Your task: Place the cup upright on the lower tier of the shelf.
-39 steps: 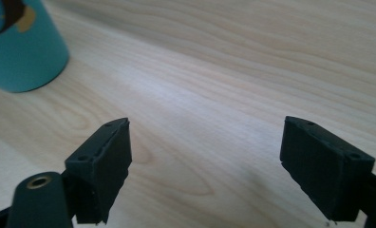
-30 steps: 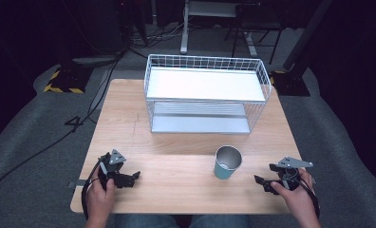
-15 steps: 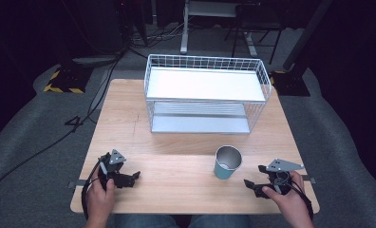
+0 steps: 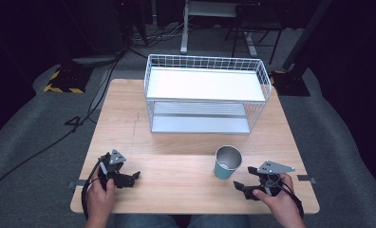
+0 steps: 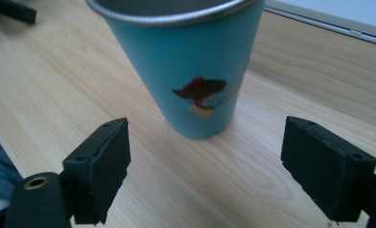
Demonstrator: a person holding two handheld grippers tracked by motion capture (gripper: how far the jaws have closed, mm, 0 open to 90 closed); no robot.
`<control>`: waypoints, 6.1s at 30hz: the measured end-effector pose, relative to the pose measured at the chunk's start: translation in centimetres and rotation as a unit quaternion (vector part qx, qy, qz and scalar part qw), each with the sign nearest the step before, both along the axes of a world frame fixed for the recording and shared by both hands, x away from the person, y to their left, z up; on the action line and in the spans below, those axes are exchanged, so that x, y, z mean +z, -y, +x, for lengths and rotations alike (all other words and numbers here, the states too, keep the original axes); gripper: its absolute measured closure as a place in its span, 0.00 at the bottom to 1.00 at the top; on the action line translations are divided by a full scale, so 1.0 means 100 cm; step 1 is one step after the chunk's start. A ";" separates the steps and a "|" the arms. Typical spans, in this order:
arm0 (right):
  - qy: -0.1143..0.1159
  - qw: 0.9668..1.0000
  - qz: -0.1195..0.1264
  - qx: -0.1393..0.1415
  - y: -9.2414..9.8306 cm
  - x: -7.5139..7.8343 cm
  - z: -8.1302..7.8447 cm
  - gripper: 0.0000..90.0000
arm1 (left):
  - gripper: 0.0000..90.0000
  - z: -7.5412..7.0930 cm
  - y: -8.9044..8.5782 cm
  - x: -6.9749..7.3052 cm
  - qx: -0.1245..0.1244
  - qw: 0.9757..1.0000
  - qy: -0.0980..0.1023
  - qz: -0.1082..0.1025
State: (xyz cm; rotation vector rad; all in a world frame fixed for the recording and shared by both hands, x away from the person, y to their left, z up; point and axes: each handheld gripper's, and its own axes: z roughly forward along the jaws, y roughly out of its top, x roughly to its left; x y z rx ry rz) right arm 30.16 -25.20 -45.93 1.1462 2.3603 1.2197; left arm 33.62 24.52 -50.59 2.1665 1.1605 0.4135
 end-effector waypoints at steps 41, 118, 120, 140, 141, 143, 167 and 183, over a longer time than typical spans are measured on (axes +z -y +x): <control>0.070 0.997 0.004 -0.020 -0.052 -0.036 0.032 0.24 | 0.00 -0.004 0.000 0.000 0.005 1.000 0.001 0.000; 0.093 0.991 0.000 -0.096 -0.112 -0.004 0.162 0.24 | 0.00 -0.005 0.000 0.000 0.006 1.000 0.002 0.001; 0.096 0.991 -0.001 -0.096 -0.115 -0.004 0.166 0.24 | 0.00 -0.005 0.000 0.000 0.006 1.000 0.001 0.001; 0.113 0.987 0.008 -0.110 -0.136 -0.008 0.202 0.24 | 0.00 -0.005 0.000 0.000 0.006 1.000 0.000 -0.001; 0.113 0.987 0.009 -0.112 -0.137 -0.008 0.204 0.24 | 0.00 -0.005 0.000 0.000 0.006 1.000 0.000 0.000; 0.119 0.986 0.011 -0.112 -0.138 -0.010 0.208 0.24 | 0.00 -0.005 0.000 0.000 0.006 1.000 0.000 0.000; 0.103 0.987 0.011 -0.124 -0.146 -0.024 0.227 0.24 | 0.00 -0.005 0.000 0.000 0.006 1.000 0.000 0.000; 0.104 0.986 0.001 -0.132 -0.147 -0.026 0.227 0.20 | 0.00 -0.005 0.000 0.000 0.006 1.000 0.000 0.000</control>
